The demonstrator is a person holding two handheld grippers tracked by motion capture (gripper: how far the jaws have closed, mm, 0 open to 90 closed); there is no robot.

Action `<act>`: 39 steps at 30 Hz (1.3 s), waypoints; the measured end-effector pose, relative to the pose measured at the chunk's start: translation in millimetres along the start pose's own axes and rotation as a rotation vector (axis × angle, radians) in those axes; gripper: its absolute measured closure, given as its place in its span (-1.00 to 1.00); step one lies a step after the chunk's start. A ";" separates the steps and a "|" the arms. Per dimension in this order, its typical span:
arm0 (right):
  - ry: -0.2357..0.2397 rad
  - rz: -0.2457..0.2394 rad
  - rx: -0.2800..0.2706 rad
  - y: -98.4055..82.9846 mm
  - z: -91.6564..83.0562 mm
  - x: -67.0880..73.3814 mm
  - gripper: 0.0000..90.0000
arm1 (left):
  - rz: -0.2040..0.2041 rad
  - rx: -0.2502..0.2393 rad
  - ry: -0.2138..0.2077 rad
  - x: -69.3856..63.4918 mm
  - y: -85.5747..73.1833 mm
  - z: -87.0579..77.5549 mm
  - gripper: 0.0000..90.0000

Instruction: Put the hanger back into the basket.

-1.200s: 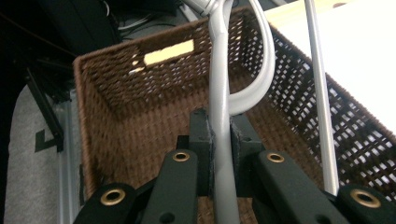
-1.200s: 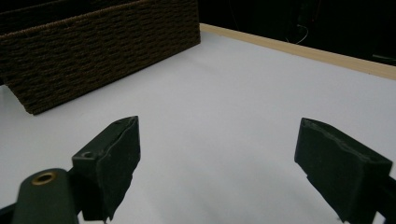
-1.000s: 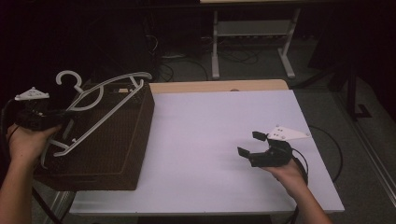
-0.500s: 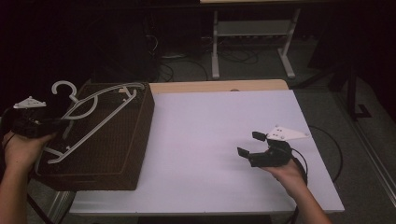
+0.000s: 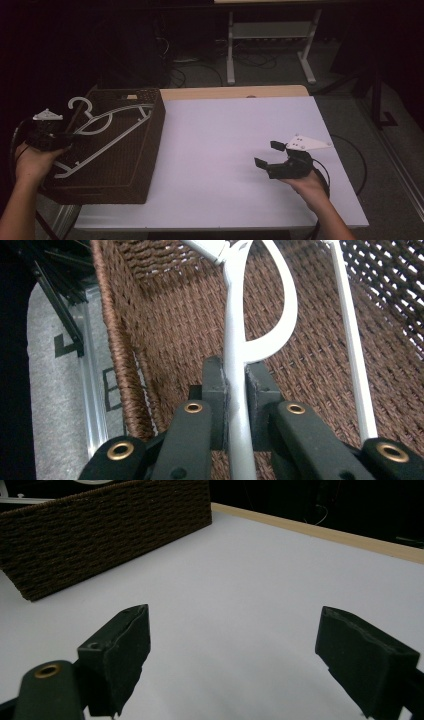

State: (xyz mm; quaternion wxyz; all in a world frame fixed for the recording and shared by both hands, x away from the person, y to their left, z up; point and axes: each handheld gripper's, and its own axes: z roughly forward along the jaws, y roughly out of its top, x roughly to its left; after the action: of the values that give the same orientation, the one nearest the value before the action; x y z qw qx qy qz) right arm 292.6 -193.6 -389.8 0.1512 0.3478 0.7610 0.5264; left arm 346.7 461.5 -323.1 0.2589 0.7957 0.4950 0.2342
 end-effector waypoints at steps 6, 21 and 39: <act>-0.001 -0.001 -0.001 0.1 0.1 0.1 -0.70 | -0.003 -0.017 -0.027 0.1 -0.9 1.5 0.67; -0.001 0.007 -0.006 0.5 -1.9 0.3 -0.70 | -0.084 -0.173 -0.130 -10.8 12.8 -12.4 -0.17; 0.021 0.003 -0.047 15.5 -8.8 1.5 -0.71 | -0.107 -0.377 -0.275 -51.7 42.9 -30.2 -0.66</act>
State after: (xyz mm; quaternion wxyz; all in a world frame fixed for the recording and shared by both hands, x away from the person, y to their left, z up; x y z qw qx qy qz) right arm 292.0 -195.5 -372.0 0.1503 0.3400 0.7494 0.5479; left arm 335.6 403.8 -278.7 0.4800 0.7302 0.4441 0.1979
